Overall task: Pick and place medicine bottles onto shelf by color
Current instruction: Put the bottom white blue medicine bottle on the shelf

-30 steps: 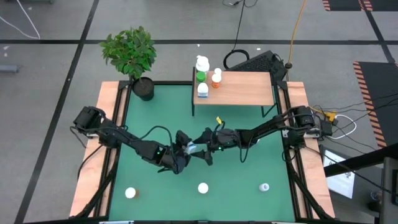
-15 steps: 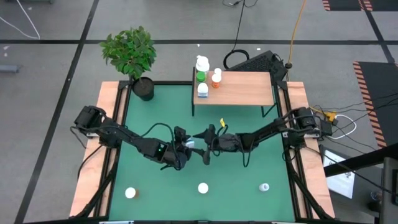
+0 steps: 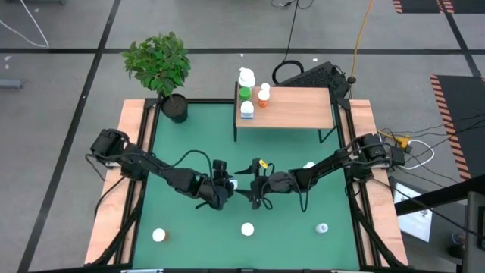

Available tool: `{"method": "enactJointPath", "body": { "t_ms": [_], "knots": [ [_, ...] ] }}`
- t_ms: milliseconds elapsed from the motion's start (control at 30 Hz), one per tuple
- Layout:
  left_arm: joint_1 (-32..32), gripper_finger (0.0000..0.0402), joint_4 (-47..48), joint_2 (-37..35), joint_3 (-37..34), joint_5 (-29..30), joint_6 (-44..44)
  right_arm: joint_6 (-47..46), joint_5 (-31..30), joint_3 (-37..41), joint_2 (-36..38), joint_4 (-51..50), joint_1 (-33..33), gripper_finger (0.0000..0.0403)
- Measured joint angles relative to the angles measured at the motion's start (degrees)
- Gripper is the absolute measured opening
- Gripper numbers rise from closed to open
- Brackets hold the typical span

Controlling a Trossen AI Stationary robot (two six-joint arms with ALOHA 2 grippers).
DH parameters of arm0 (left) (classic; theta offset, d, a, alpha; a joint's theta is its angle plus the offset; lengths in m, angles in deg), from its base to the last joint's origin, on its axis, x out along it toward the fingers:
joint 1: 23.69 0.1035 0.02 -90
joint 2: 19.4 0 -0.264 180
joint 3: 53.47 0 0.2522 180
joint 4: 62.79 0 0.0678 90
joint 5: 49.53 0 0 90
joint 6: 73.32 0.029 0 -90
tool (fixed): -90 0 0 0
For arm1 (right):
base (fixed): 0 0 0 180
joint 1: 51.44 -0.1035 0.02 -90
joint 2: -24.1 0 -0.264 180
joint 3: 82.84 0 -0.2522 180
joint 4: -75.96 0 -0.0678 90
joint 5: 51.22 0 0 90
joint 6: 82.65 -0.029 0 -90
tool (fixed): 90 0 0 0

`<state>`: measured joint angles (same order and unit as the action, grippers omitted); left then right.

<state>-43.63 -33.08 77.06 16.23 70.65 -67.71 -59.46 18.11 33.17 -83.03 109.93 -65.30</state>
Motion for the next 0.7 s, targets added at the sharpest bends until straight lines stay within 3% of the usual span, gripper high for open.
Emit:
{"method": "enactJointPath", "body": {
  "t_ms": [167,300,500,700],
  "knots": [
    [0.3,0.0179,-2.6,0.0,0.0,-1.0,-0.3,-4.0,3.0,0.0,0.0,1.9,0.1,0.0316],
    [0.4,0.0177,-6.1,0.0,0.0,-1.0,1.2,-5.5,3.1,0.0,0.0,1.7,0.3,0.0305],
    [0.3,0.0191,-6.4,0.0,0.0,-1.1,1.7,-3.1,2.6,0.0,0.0,1.1,-0.9,0.0267],
    [0.2,0.0195,-7.0,0.0,0.0,-1.1,0.4,-1.4,2.3,0.0,0.0,0.8,-1.2,0.0199]
  ]
}}
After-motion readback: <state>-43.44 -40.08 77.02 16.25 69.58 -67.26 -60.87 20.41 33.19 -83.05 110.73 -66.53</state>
